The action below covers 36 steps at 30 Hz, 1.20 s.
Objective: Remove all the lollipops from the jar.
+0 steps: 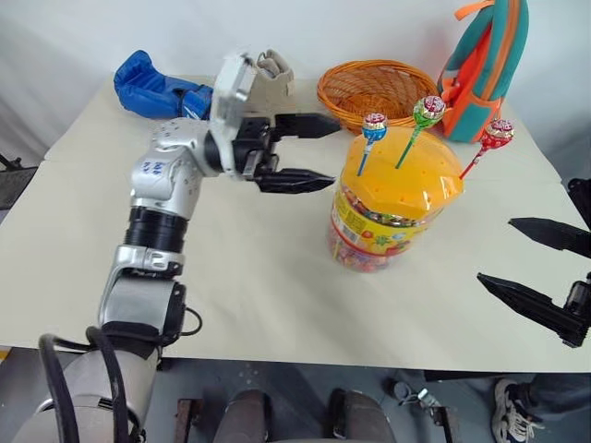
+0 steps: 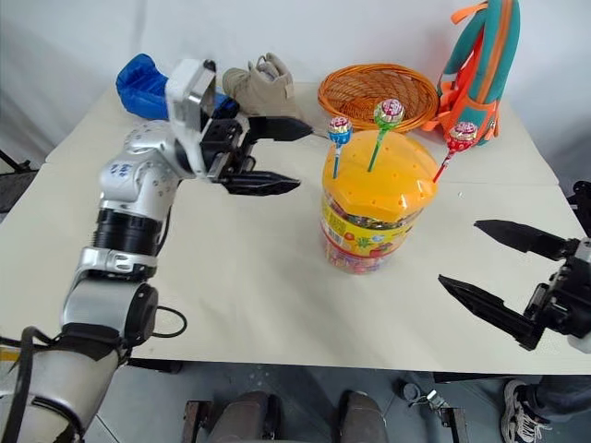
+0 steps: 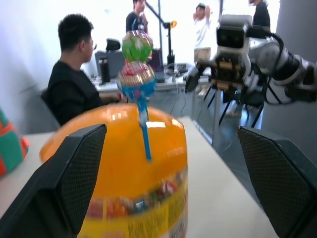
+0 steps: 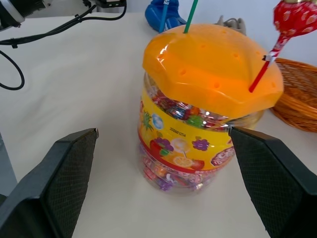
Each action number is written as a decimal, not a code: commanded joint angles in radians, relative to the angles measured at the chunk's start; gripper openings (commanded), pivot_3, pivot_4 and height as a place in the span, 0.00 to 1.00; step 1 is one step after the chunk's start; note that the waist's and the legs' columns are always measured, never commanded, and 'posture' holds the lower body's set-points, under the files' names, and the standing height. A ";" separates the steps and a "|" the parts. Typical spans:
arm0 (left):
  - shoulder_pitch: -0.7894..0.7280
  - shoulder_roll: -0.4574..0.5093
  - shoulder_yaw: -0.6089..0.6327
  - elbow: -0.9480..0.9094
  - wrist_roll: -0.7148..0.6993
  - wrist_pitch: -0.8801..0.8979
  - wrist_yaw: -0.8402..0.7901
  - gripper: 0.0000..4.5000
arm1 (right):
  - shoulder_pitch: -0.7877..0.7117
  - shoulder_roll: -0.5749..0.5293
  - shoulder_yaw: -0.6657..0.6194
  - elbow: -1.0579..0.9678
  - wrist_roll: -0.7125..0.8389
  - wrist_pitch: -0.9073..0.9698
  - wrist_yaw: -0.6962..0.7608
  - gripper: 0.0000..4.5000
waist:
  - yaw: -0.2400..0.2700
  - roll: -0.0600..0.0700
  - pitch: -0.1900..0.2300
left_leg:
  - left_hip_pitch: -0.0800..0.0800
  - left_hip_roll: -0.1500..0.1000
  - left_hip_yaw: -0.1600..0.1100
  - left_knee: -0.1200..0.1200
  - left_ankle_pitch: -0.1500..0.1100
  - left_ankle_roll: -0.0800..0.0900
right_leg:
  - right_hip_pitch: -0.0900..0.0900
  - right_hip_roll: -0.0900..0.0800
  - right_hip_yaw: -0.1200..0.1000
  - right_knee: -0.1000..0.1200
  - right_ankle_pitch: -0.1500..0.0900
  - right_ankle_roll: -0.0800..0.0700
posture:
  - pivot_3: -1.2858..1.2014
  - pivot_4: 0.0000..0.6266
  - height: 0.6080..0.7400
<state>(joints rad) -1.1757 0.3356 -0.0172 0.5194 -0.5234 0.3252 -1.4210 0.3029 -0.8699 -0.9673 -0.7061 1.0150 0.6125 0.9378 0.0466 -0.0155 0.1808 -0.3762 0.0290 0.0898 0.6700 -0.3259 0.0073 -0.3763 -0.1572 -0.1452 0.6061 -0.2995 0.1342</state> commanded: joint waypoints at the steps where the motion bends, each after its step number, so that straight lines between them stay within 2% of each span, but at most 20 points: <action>1: -0.057 -0.030 -0.022 0.037 0.032 -0.020 -0.012 1.00 | 0.009 0.026 -0.022 -0.037 0.016 -0.026 -0.041 0.98 | -0.001 0.000 0.000 | 0.000 0.000 0.000 0.000 0.000 0.000 | 0.000 0.000 0.000 0.000 0.000 0.000 | 0.52 0.24 1.00; 9: -0.115 -0.088 -0.037 0.143 0.100 -0.012 0.033 1.00 | 0.017 0.042 -0.009 -0.053 0.007 -0.048 -0.091 0.98 | 0.000 0.000 0.000 | 0.000 0.000 0.001 0.000 0.000 0.000 | 0.000 0.000 0.001 0.000 0.000 0.000 | 0.52 0.24 1.00; 10: -0.120 -0.095 -0.032 0.155 0.105 -0.015 0.048 0.93 | 0.018 0.043 -0.011 -0.053 0.008 -0.050 -0.097 1.00 | 0.000 0.000 0.000 | 0.000 0.000 0.001 0.000 0.000 0.000 | 0.000 0.000 0.001 0.000 0.000 0.000 | 0.52 0.24 1.00; 12: -0.128 -0.100 -0.032 0.171 0.121 -0.016 0.071 0.87 | 0.019 0.045 -0.014 -0.053 0.012 -0.054 -0.105 1.00 | 0.000 0.000 0.000 | 0.000 0.000 0.001 0.000 0.000 0.000 | 0.000 0.000 0.001 0.000 0.000 0.000 | 0.52 0.24 1.00; 23: -0.158 -0.109 -0.025 0.158 0.126 0.012 0.051 0.10 | 0.031 0.018 -0.049 -0.050 0.036 -0.049 -0.098 1.00 | 0.000 0.000 0.000 | 0.000 0.000 0.001 0.000 0.000 0.000 | 0.000 0.000 0.001 0.000 0.000 0.000 | 0.52 0.24 1.00; 25: -0.167 -0.109 -0.012 0.147 0.118 0.031 0.072 0.01 | 0.036 0.010 -0.052 -0.049 0.030 -0.051 -0.083 1.00 | 0.001 0.000 0.000 | 0.000 0.000 0.001 0.000 0.000 0.000 | 0.000 0.000 0.001 0.000 0.000 0.000 | 0.52 0.24 1.00; 36: -0.199 -0.065 0.121 -0.001 0.012 0.249 0.258 0.01 | -0.003 -0.056 -0.035 0.004 0.043 -0.042 -0.030 1.00 | 0.001 0.000 0.000 | 0.000 0.000 0.000 0.000 0.000 0.001 | 0.000 0.000 0.001 0.000 0.000 0.000 | 0.52 0.24 1.00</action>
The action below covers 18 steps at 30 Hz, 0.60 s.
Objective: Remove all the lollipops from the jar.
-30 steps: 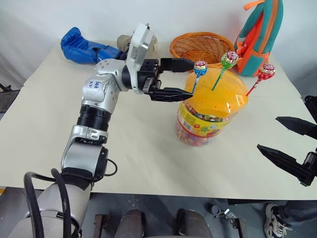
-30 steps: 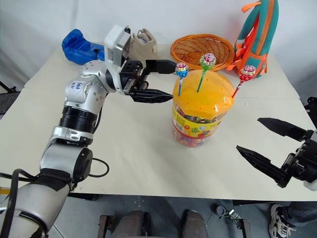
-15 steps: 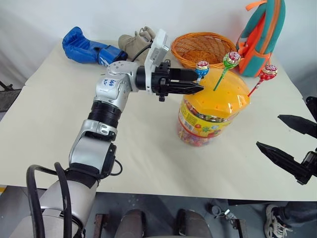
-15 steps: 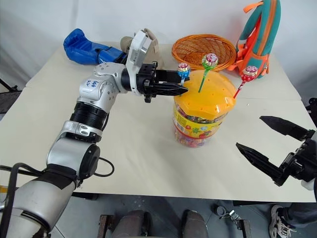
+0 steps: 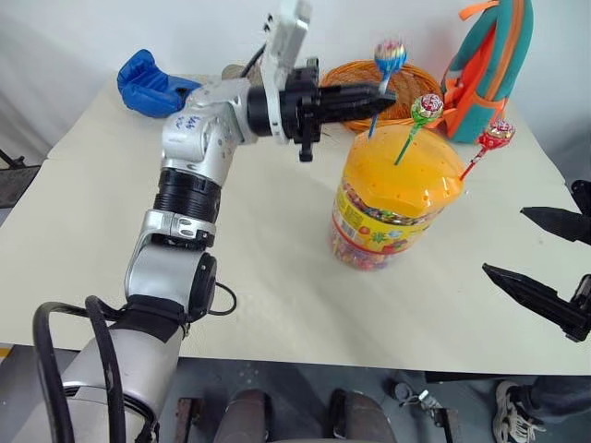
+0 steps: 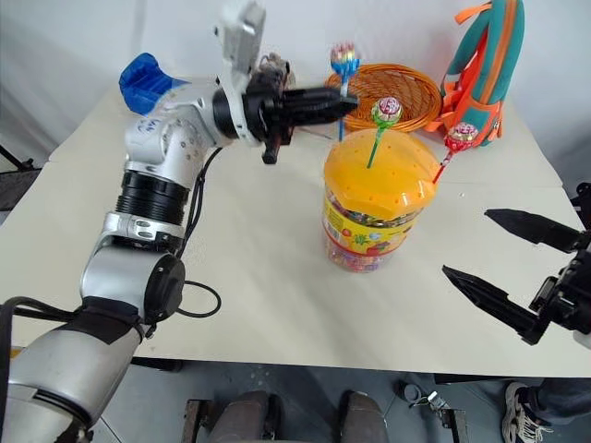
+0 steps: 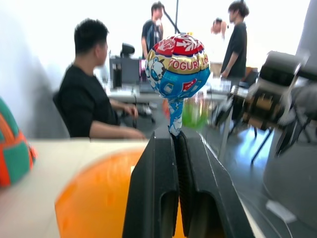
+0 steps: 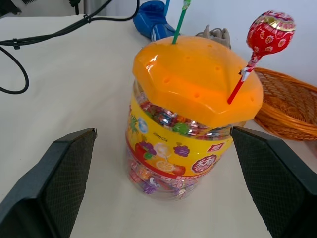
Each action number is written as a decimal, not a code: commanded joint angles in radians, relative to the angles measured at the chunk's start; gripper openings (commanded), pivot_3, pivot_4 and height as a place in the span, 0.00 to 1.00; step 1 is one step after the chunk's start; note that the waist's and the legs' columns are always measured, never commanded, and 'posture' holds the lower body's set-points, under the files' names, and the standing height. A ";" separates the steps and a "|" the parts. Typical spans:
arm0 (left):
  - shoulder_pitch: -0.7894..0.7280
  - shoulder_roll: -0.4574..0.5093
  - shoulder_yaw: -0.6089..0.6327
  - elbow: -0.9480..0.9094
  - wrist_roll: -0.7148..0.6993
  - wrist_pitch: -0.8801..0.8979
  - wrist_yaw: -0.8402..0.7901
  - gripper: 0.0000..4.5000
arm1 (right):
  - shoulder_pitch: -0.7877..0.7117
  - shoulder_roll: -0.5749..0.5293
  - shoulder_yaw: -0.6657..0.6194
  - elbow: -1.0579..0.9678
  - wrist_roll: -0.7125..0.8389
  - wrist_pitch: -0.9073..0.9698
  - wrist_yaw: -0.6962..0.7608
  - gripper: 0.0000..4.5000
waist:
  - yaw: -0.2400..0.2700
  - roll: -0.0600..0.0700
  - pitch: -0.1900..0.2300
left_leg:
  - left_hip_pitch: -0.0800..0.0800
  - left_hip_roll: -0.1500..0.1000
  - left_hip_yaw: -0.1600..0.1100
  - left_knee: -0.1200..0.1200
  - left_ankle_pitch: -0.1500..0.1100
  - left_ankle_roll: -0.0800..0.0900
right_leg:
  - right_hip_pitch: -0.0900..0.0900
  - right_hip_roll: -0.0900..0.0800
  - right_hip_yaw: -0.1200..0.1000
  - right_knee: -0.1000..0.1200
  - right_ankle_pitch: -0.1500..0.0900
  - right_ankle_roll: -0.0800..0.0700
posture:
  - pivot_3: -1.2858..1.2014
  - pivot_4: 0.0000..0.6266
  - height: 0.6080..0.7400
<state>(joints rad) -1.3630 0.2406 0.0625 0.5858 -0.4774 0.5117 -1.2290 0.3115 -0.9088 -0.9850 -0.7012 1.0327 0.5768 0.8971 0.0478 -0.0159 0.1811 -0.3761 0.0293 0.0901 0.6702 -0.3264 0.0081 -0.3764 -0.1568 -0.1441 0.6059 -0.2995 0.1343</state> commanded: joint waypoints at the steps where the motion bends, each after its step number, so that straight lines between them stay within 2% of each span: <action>1: -0.001 0.057 0.034 -0.076 -0.012 0.085 0.096 0.01 | -0.011 -0.022 -0.017 0.001 0.027 0.000 0.018 1.00 | 0.000 0.000 0.000 | 0.000 0.000 0.000 0.000 0.000 0.000 | 0.000 0.000 0.000 0.000 0.000 0.000 | 0.52 0.24 1.00; 9: 0.159 0.310 -0.059 -0.159 0.127 0.301 0.233 0.01 | 0.010 -0.059 -0.015 0.026 0.072 0.036 0.142 1.00 | -0.020 0.000 0.000 | 0.002 0.001 0.001 -0.002 0.000 0.000 | 0.000 0.001 0.002 0.000 0.000 0.000 | 0.52 0.24 1.00; 12: 0.239 0.374 -0.074 -0.175 0.160 0.369 0.281 0.01 | -0.010 -0.064 0.036 0.023 0.094 0.037 0.165 1.00 | -0.020 -0.002 0.001 | 0.002 0.001 0.000 -0.002 0.000 0.000 | 0.000 0.001 0.003 0.000 0.000 0.000 | 0.52 0.24 1.00; 15: 0.365 0.426 -0.114 -0.214 0.189 0.447 0.306 0.01 | -0.067 -0.069 0.142 0.035 0.083 0.020 0.170 1.00 | -0.022 -0.002 0.001 | 0.002 0.001 0.001 -0.001 0.000 0.000 | 0.000 0.001 0.003 0.001 0.000 0.000 | 0.52 0.24 1.00; 18: 0.442 0.440 -0.150 -0.263 0.190 0.531 0.318 0.01 | -0.106 -0.068 0.213 0.052 0.061 0.011 0.188 1.00 | -0.020 -0.002 0.001 | 0.003 0.001 0.001 -0.002 0.000 -0.001 | 0.000 0.001 0.004 0.001 0.000 0.000 | 0.52 0.24 1.00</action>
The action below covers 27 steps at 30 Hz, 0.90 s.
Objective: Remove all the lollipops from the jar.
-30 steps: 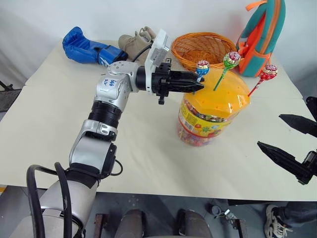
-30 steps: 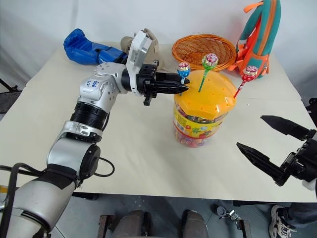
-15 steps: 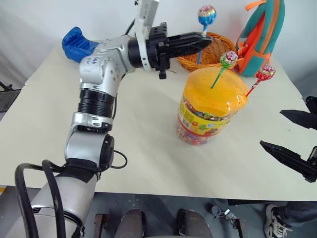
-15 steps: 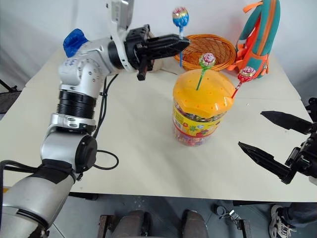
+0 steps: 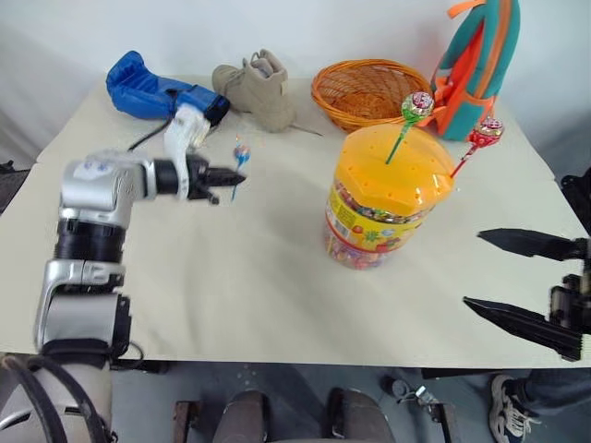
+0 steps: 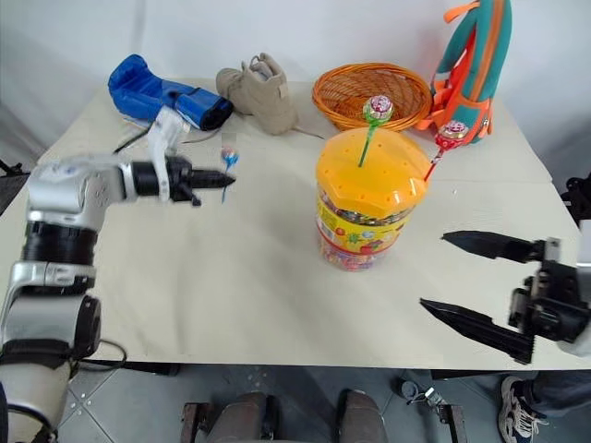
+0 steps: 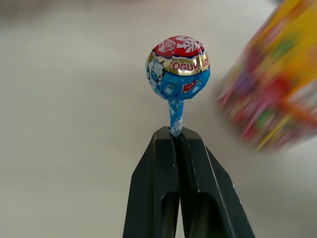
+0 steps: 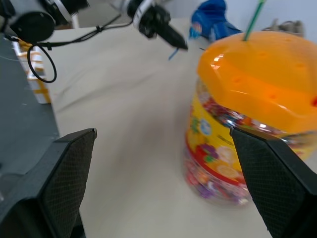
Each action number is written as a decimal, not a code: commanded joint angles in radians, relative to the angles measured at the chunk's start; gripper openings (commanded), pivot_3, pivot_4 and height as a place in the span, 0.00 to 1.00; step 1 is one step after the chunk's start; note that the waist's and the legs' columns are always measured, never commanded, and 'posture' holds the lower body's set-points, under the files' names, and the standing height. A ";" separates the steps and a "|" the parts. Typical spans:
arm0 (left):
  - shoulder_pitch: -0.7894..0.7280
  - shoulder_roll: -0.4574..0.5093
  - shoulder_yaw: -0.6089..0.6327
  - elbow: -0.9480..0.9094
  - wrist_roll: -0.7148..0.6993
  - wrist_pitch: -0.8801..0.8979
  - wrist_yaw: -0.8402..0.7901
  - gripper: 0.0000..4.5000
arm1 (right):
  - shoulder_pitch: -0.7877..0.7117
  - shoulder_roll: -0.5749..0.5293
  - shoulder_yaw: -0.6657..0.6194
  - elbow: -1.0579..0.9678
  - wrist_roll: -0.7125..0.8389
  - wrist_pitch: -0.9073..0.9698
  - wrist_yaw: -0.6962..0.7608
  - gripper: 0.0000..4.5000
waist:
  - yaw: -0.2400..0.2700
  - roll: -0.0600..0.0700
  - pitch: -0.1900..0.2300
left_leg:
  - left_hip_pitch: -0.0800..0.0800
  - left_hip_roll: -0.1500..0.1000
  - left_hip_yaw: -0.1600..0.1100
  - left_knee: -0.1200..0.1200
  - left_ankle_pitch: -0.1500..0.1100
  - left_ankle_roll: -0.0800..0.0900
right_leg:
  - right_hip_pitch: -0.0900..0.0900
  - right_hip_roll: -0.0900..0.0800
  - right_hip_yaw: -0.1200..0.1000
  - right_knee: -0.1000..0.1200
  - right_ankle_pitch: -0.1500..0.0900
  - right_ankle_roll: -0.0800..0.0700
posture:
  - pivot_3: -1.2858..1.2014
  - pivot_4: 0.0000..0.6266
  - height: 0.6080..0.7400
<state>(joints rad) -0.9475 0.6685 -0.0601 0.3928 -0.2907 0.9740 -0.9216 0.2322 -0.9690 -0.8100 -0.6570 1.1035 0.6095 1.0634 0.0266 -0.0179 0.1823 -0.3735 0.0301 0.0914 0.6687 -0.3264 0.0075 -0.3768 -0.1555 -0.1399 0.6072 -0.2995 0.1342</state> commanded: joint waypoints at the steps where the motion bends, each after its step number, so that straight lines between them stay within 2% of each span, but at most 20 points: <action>1: 0.050 0.010 -0.043 -0.085 0.006 0.095 0.021 0.01 | -0.042 -0.008 0.063 0.015 -0.016 -0.025 0.027 1.00 | 0.003 -0.001 0.001 | -0.001 0.000 0.000 0.000 0.000 0.000 | 0.000 0.000 0.000 0.000 0.000 0.000 | 0.52 0.24 1.00; 8: 0.102 0.011 -0.106 -0.120 0.020 0.219 0.070 0.01 | -0.111 -0.006 0.157 0.045 -0.052 -0.037 0.047 1.00 | 0.003 -0.005 0.003 | -0.002 0.001 0.000 0.004 -0.001 -0.001 | 0.000 0.000 0.001 0.001 0.000 0.000 | 0.52 0.24 1.00; 14: 0.056 0.019 -0.082 -0.115 -0.009 0.317 0.080 0.37 | -0.146 -0.008 0.164 0.065 -0.062 -0.031 0.045 1.00 | 0.000 -0.005 0.003 | -0.001 0.001 0.001 0.004 -0.001 -0.001 | -0.001 0.001 0.002 0.002 0.000 0.000 | 0.52 0.24 1.00; 23: -0.072 0.161 -0.075 -0.263 -0.075 0.305 -0.025 0.99 | -0.156 -0.027 0.108 0.120 -0.130 -0.050 0.068 1.00 | 0.002 -0.005 0.003 | -0.002 0.001 0.002 0.006 -0.001 -0.001 | -0.003 0.001 0.003 0.003 0.000 0.000 | 0.52 0.24 1.00; 27: -0.135 0.165 -0.074 -0.299 -0.104 0.225 -0.084 0.99 | -0.170 -0.035 0.089 0.144 -0.158 -0.059 0.076 1.00 | 0.010 -0.005 0.003 | -0.003 0.001 0.002 0.008 -0.002 -0.001 | -0.003 0.001 0.004 0.003 0.000 0.000 | 0.52 0.24 1.00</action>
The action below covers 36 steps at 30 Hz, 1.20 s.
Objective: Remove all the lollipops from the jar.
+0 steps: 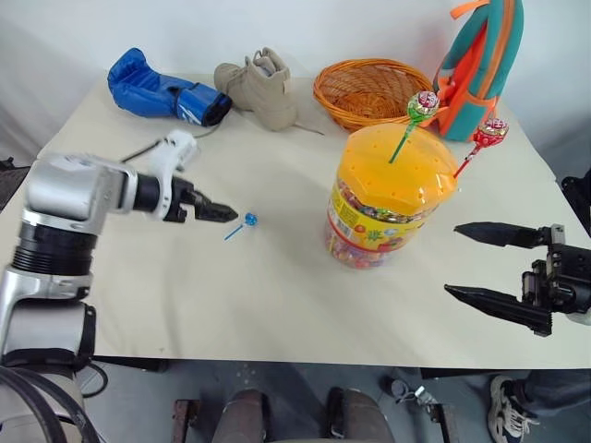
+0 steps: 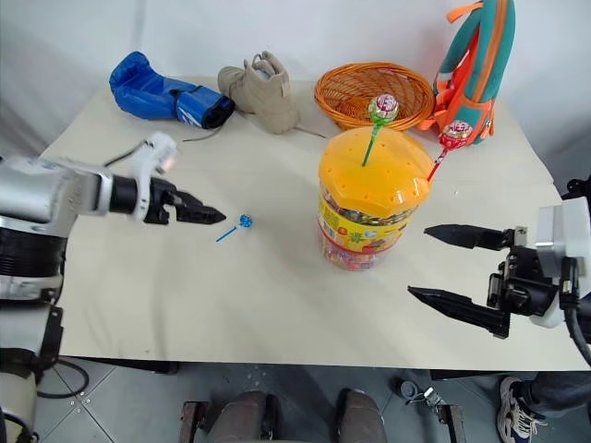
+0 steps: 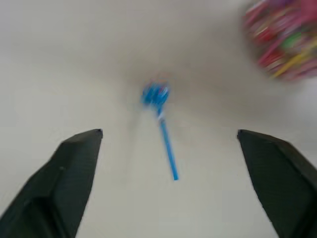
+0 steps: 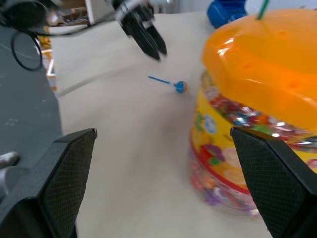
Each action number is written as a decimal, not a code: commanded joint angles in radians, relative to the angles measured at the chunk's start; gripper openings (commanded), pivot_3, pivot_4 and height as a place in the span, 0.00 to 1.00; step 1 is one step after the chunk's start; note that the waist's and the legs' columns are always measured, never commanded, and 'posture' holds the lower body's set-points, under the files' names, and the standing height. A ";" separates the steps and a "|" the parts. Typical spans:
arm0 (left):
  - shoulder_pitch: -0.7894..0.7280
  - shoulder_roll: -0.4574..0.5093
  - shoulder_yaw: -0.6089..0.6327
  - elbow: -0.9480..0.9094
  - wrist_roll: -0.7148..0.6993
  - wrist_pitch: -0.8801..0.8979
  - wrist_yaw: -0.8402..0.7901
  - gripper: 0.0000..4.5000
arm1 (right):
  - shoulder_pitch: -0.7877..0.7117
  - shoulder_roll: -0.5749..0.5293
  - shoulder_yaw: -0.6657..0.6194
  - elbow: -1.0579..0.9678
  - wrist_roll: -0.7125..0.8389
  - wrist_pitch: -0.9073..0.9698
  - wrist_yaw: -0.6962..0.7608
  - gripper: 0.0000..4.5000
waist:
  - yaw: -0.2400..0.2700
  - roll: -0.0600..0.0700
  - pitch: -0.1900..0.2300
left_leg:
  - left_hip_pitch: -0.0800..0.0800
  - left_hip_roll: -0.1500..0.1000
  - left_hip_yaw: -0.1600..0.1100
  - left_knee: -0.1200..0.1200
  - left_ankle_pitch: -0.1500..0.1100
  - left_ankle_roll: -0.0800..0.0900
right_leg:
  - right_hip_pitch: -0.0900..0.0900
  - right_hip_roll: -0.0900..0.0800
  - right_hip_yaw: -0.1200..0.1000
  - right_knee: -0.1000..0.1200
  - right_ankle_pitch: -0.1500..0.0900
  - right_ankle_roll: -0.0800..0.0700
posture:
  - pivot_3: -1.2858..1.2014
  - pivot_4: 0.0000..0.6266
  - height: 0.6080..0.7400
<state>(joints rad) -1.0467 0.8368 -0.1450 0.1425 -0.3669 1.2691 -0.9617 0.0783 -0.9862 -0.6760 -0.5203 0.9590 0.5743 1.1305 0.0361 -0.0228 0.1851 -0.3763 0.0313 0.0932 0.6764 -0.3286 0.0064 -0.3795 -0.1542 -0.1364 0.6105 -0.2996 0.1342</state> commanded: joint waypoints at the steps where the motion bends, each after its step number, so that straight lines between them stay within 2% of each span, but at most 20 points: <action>1: -0.045 -0.008 0.012 -0.055 -0.035 -0.094 -0.059 0.99 | -0.017 -0.019 -0.049 0.011 -0.019 -0.028 0.011 1.00 | 0.001 0.000 0.000 | 0.000 0.000 0.000 0.000 0.000 0.000 | 0.000 0.000 0.000 0.000 0.000 0.000 | 0.52 0.24 1.00; 6: -0.060 -0.161 0.077 -0.041 -0.062 -0.429 -0.100 0.99 | -0.030 -0.020 -0.074 0.026 -0.057 -0.046 0.001 1.00 | 0.008 0.000 0.000 | -0.001 0.000 0.000 0.002 0.000 0.000 | 0.000 0.000 0.000 0.000 0.000 0.000 | 0.52 0.24 1.00; 10: -0.072 -0.288 0.107 0.020 -0.088 -0.617 -0.142 0.99 | -0.051 -0.025 -0.089 0.043 -0.075 -0.056 -0.007 1.00 | 0.010 0.000 0.000 | -0.002 0.001 0.000 0.004 -0.001 0.001 | 0.000 0.001 0.000 0.001 0.000 0.000 | 0.52 0.24 1.00; 13: -0.116 -0.410 0.106 0.118 -0.097 -0.758 -0.189 0.99 | -0.045 -0.030 -0.153 0.040 -0.070 -0.044 -0.008 1.00 | 0.016 0.000 0.000 | -0.002 0.001 0.001 0.005 -0.001 0.001 | 0.000 0.001 0.000 0.001 0.000 0.000 | 0.52 0.24 1.00; 17: -0.179 -0.498 0.086 0.251 -0.074 -0.863 -0.254 0.99 | -0.015 -0.012 -0.241 0.015 -0.040 -0.008 -0.033 1.00 | 0.017 0.000 0.000 | -0.002 0.000 0.001 0.006 -0.002 0.002 | 0.000 0.001 0.000 0.000 0.000 0.001 | 0.52 0.24 1.00; 24: -0.280 -0.628 0.085 0.484 -0.032 -1.006 -0.291 0.99 | 0.123 0.090 -0.379 -0.113 0.054 0.036 -0.106 1.00 | 0.017 0.000 0.000 | -0.003 0.000 0.000 0.005 -0.002 0.002 | 0.000 0.001 0.000 -0.001 0.001 0.001 | 0.52 0.24 1.00; 29: -0.320 -0.685 0.086 0.574 -0.013 -1.048 -0.321 0.99 | 0.179 0.145 -0.400 -0.186 0.142 0.041 -0.198 1.00 | 0.014 0.000 0.000 | -0.003 0.000 0.000 0.005 -0.002 0.003 | 0.000 0.001 0.000 -0.001 0.001 0.001 | 0.52 0.24 1.00; 34: -0.354 -0.738 0.084 0.676 0.037 -1.104 -0.284 0.99 | 0.223 0.194 -0.390 -0.227 0.175 0.012 -0.268 1.00 | 0.016 0.000 0.000 | -0.003 0.000 0.000 0.005 -0.002 0.003 | 0.000 0.001 0.000 -0.001 0.001 0.001 | 0.52 0.24 1.00; 36: -0.373 -0.753 0.094 0.705 0.047 -1.109 -0.259 0.91 | 0.227 0.201 -0.382 -0.235 0.185 0.003 -0.293 1.00 | 0.016 0.000 0.000 | -0.003 0.000 0.000 0.005 -0.003 0.004 | 0.000 0.001 0.000 -0.002 0.001 0.001 | 0.52 0.24 1.00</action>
<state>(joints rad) -1.3755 0.0961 -0.0581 0.8440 -0.3283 0.1758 -1.2399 0.3018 -0.7873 -1.0414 -0.7360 1.1206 0.6054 0.8600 0.0522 -0.0228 0.1852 -0.3790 0.0315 0.0933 0.6817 -0.3317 0.0103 -0.3795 -0.1531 -0.1359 0.6088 -0.2988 0.1355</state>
